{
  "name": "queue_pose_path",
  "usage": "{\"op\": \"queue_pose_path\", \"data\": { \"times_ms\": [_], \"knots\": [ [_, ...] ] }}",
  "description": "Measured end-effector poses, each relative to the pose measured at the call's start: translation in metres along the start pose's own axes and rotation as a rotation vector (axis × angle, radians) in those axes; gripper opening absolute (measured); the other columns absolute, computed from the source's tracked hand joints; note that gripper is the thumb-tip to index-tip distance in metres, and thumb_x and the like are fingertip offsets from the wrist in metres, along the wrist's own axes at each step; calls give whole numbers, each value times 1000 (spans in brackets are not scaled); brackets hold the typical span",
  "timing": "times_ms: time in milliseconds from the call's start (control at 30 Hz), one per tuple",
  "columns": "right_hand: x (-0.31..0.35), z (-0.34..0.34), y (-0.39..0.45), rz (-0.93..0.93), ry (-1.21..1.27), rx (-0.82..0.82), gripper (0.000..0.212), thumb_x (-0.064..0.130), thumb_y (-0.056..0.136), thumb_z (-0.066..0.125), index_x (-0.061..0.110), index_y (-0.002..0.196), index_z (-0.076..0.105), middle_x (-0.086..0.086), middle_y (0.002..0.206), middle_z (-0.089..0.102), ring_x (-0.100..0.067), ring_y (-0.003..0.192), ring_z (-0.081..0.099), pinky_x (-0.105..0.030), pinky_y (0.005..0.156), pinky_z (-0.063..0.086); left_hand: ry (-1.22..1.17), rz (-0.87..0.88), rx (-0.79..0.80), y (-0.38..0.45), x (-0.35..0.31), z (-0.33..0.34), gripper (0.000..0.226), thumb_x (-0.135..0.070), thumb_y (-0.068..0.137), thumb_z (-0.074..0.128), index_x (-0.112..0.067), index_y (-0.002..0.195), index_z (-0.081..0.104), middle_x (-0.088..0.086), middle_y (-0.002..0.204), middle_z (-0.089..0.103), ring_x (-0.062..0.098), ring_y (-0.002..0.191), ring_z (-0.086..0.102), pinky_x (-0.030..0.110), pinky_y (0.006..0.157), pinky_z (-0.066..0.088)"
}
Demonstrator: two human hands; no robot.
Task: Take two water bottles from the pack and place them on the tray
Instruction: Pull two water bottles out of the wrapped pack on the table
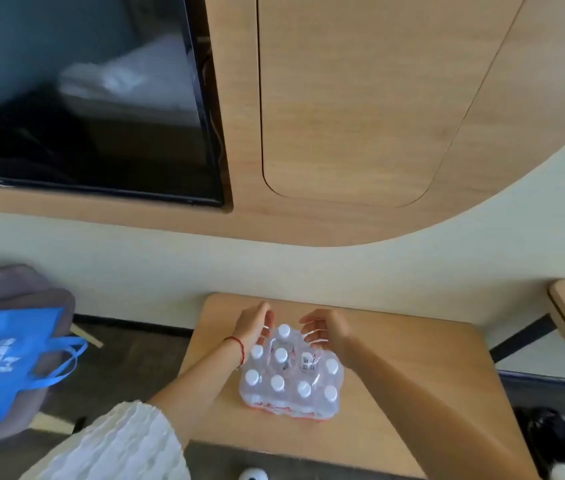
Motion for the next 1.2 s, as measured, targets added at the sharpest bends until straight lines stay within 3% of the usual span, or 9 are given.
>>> {"op": "queue_pose_path", "data": {
  "times_ms": [167, 300, 433, 500, 700, 833, 933, 1033, 1200],
  "knots": [
    [-60, 20, 47, 113, -119, -157, 19, 6, 87, 51, 8, 79, 69, -7, 77, 65, -19, 64, 57, -19, 51, 46, 280, 80, 96, 39, 53, -3, 24, -29, 82, 45, -12, 72, 59, 5, 74, 63, 19, 65, 54, 28, 65, 41],
    [-99, 23, 79, 18, -565, -249, 37, -1, 86, 49, 12, 118, 63, -6, 115, 66, -23, 101, 60, -20, 79, 43, 595, 234, 223, 67, 98, 3, 25, -20, 89, 56, -8, 110, 56, 9, 117, 58, 22, 106, 53, 34, 91, 45],
    [-124, 17, 110, -160, -987, -90, 51, 7, 87, 56, 18, 137, 46, -3, 141, 51, -22, 126, 50, -32, 102, 42, 813, 387, 223, 90, 126, 13, 42, -33, 84, 62, -14, 120, 51, 5, 123, 52, 23, 115, 47, 39, 99, 42],
    [-132, 17, 120, -159, -1123, -25, 56, 10, 89, 56, 23, 141, 38, 2, 147, 43, -23, 129, 48, -37, 99, 46, 834, 417, 131, 99, 134, 18, 44, -32, 83, 61, -14, 121, 49, 6, 127, 51, 24, 122, 44, 38, 103, 39],
    [-136, 15, 117, -267, -1019, -102, 37, 3, 90, 50, 14, 125, 55, -4, 123, 64, -23, 102, 64, -36, 78, 54, 907, 437, 153, 114, 144, 31, 81, -53, 85, 54, -16, 147, 17, 8, 158, 10, 24, 147, 4, 40, 119, 12],
    [-144, -17, 81, -237, -684, -170, 18, 10, 82, 46, 21, 72, 55, -6, 72, 58, -18, 63, 51, -29, 58, 42, 910, 406, 226, 114, 149, 35, 90, -57, 83, 54, -20, 148, 4, 9, 159, -10, 28, 146, -12, 44, 119, 0],
    [-146, -40, 60, -201, -713, -262, 28, 31, 78, 33, 22, 61, 53, 4, 65, 54, -15, 70, 47, -23, 59, 32, 951, 448, 200, 116, 158, 38, 93, -57, 83, 55, -21, 148, 0, 10, 159, -11, 28, 145, -18, 46, 119, -5],
    [-124, -33, 58, -483, -894, -350, 43, 32, 81, 32, 6, 64, 62, 0, 78, 67, -19, 86, 53, -23, 75, 33, 966, 457, 111, 118, 166, 39, 99, -65, 77, 55, -20, 149, 4, 6, 160, -2, 23, 146, -9, 50, 120, 5],
    [-104, 3, 96, -517, -1068, -187, 43, 30, 93, 52, 3, 60, 59, -13, 65, 64, -27, 69, 60, -28, 53, 37, 968, 515, 83, 120, 175, 36, 105, -66, 72, 59, -17, 148, 6, 7, 159, 8, 21, 146, -4, 54, 117, 17]
  ]
}}
Point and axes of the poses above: each hand's wrist, its own y-axis towards the middle knuckle, its own z-axis out of the palm, x = y × z, the point moved 1 cm from there along y, towards the middle knuckle
